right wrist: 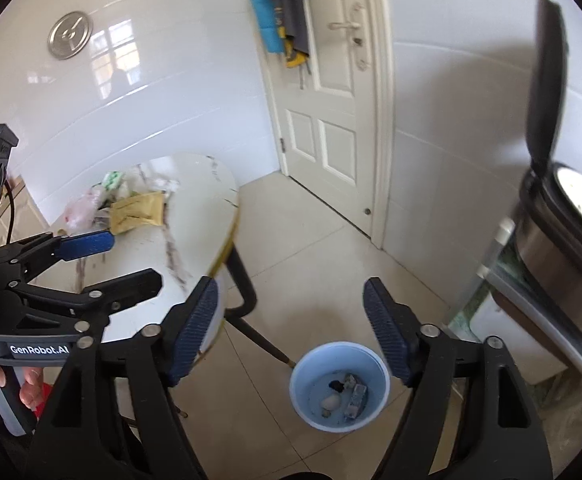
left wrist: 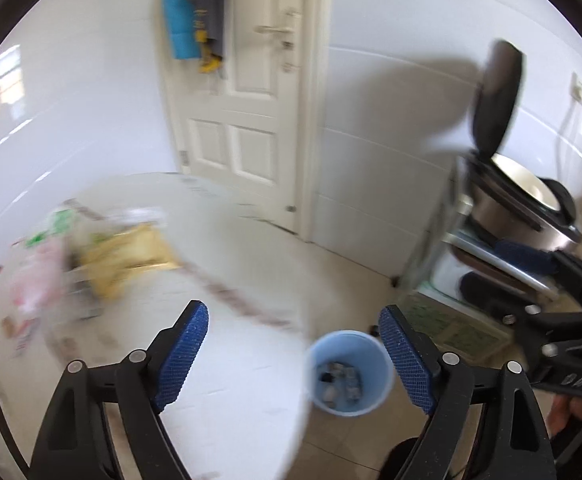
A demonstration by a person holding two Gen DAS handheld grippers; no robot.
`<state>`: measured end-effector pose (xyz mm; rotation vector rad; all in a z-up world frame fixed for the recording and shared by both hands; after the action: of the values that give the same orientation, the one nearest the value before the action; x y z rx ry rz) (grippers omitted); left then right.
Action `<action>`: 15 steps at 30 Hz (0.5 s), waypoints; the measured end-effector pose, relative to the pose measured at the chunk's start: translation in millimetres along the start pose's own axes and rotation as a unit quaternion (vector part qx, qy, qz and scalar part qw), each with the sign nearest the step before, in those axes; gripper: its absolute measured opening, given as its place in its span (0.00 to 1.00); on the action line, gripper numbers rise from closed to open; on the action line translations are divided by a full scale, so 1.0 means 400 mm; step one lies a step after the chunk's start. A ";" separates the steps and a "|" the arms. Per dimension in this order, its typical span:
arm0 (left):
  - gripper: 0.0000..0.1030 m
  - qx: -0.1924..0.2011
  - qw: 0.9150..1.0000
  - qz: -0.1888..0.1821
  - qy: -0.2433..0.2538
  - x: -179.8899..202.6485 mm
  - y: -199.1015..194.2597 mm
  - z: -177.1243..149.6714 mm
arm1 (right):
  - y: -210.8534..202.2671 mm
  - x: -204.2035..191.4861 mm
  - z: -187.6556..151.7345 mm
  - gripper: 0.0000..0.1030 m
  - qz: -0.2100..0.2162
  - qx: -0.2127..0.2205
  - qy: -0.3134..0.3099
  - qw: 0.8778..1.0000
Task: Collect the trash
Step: 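Grasp the clear plastic bag with the left tool while the right tool grasps the yellow packet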
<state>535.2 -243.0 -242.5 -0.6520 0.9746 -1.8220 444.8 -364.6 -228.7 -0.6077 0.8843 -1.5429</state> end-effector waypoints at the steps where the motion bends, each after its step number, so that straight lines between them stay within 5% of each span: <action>1: 0.85 0.003 1.000 0.011 -0.007 -0.036 -0.009 -0.010 | -0.001 -0.025 0.008 0.79 0.001 0.004 -0.007 1.000; 11: 0.97 0.027 0.990 0.106 -0.083 -0.364 -0.044 -0.069 | 0.103 -0.307 0.106 0.79 0.029 -0.008 -0.101 0.994; 15: 0.97 0.019 0.987 0.111 -0.118 -0.450 0.007 -0.041 | 0.192 -0.381 0.144 0.79 0.045 -0.026 -0.122 0.991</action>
<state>599.6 -74.8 -258.0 -0.6891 0.8182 -1.5250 560.9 -227.7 -242.3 -0.7658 0.7566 -1.3355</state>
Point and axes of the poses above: each gripper's, at about its wrist camera, not at the fingertips, and y roughly the way its jaws point, x to its right, z to its top, the point moved 7 cm from there along y, roughly the way its jaws point, and after that the axes turned 12 degrees about -x, right-handed, at the moved point
